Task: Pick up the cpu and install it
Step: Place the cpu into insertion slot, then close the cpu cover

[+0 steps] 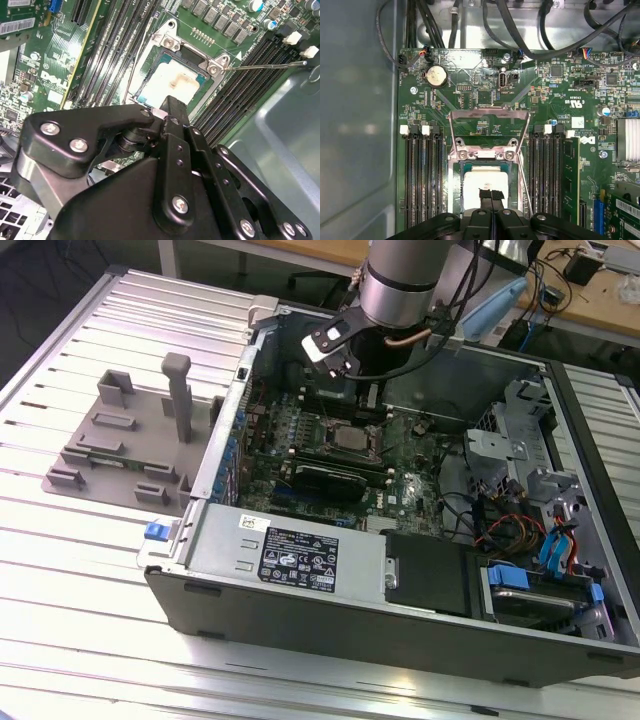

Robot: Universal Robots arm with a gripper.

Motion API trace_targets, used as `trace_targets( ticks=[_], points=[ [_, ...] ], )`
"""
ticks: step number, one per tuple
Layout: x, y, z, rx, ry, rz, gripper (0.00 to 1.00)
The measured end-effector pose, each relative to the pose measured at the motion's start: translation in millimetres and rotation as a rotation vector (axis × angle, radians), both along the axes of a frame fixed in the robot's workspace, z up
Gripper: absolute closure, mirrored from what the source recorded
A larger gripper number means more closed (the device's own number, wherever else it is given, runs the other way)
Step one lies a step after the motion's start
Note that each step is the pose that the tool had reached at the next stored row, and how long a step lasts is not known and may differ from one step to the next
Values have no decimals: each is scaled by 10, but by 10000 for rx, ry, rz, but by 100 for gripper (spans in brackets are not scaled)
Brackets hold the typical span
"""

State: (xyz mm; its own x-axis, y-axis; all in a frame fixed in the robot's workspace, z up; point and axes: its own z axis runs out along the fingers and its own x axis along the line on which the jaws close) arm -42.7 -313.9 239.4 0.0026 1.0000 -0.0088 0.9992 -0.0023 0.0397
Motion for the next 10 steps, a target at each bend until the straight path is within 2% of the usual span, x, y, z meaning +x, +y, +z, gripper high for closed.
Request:
trace_targets(
  ticks=[10],
  points=[
    [0, 0, 3, -5, 0, -4, 89]
  ],
)
